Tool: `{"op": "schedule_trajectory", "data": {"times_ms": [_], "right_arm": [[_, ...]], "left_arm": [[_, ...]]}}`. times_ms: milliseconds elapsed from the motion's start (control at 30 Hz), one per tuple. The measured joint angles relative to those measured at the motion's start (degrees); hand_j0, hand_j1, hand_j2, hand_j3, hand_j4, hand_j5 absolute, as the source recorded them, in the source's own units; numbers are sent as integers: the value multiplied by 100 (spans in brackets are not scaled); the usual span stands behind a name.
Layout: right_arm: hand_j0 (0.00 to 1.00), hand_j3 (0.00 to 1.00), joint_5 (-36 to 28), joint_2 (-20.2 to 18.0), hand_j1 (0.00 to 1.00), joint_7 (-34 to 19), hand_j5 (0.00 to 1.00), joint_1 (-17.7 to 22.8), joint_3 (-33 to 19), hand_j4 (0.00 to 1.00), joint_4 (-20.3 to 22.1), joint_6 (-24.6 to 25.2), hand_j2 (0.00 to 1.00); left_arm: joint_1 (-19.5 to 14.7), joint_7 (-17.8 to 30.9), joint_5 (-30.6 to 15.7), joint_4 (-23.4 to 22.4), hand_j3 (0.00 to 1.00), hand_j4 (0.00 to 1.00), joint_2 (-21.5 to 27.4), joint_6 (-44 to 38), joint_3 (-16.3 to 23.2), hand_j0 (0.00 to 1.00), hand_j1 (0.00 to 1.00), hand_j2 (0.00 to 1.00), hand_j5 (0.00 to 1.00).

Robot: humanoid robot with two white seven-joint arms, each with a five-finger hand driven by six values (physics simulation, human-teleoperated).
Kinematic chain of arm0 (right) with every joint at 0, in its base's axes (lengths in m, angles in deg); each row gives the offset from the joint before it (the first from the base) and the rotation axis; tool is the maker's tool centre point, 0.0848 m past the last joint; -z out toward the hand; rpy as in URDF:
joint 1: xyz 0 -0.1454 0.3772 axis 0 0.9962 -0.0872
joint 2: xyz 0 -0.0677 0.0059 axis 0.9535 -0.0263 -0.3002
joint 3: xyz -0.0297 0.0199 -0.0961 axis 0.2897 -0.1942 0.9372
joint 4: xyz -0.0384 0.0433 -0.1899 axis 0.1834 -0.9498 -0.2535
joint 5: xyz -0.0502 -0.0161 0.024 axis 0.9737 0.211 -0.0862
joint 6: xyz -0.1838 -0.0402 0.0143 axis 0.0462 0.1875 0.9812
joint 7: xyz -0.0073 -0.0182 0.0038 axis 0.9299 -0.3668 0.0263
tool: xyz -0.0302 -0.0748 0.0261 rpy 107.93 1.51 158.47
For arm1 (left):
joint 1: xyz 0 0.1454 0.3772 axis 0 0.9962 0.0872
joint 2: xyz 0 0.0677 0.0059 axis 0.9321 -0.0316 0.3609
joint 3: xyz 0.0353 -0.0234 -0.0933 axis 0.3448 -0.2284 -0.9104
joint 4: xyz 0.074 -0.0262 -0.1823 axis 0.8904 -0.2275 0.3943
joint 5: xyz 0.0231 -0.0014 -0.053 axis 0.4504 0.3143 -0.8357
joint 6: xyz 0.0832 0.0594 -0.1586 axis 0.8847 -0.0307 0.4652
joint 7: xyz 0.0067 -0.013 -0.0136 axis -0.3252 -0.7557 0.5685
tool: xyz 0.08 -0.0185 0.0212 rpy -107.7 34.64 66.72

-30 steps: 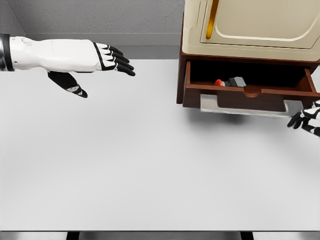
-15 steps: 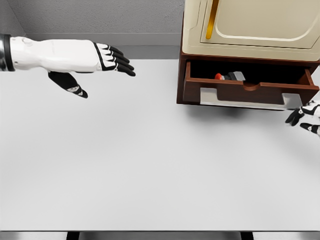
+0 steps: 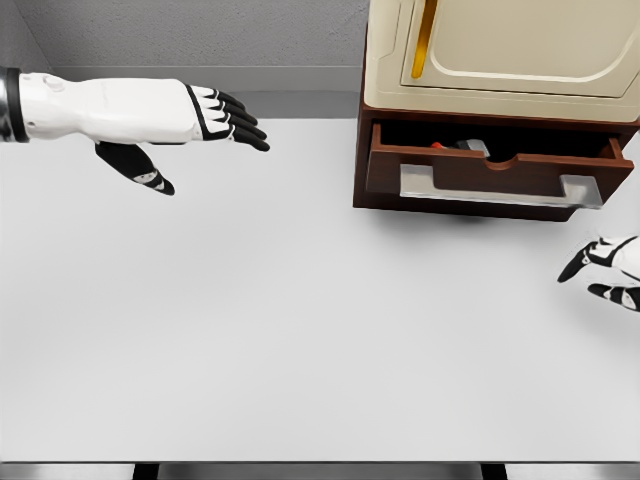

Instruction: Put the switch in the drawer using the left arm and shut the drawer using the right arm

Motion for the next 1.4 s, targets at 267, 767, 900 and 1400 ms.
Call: {"op": "schedule_trajectory", "data": {"times_ms": [267, 767, 900, 1400], "right_arm": [[55, 55, -282, -11, 55, 1, 55, -70, -396, 55, 332, 4, 55], [55, 55, -329, -80, 55, 1, 55, -633, -10, 55, 357, 2, 55], [55, 55, -329, -89, 55, 1, 55, -931, 123, 55, 305, 4, 55], [56, 56, -277, -81, 56, 1, 56, -1213, 564, 56, 228, 2, 56]], "left_arm": [[0, 0, 0, -7, 100, 100, -2, 0, 1, 100, 100, 100, 100], [0, 0, -4, -9, 100, 100, -1, 0, 1, 100, 100, 100, 100], [0, 0, -6, -11, 100, 100, -1, 0, 1, 100, 100, 100, 100], [0, 0, -3, -55, 100, 100, -2, 0, 1, 100, 100, 100, 100]]}}
